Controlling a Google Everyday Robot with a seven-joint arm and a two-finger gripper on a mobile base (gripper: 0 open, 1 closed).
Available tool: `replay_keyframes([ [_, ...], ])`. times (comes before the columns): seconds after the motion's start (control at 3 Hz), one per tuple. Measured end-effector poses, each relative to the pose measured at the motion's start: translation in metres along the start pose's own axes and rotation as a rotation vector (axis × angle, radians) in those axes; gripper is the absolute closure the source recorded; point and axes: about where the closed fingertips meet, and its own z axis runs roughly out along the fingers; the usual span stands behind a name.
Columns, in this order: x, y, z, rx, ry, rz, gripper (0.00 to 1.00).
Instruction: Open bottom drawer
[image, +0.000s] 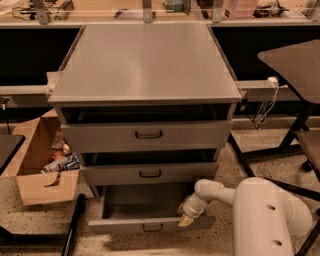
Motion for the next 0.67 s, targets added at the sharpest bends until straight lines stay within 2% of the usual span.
replay_keyframes([
  [0.33,0.0,0.0,0.0,0.0,0.0,0.0,0.14],
  [0.67,0.0,0.0001,0.0001,0.0,0.0,0.0,0.0],
])
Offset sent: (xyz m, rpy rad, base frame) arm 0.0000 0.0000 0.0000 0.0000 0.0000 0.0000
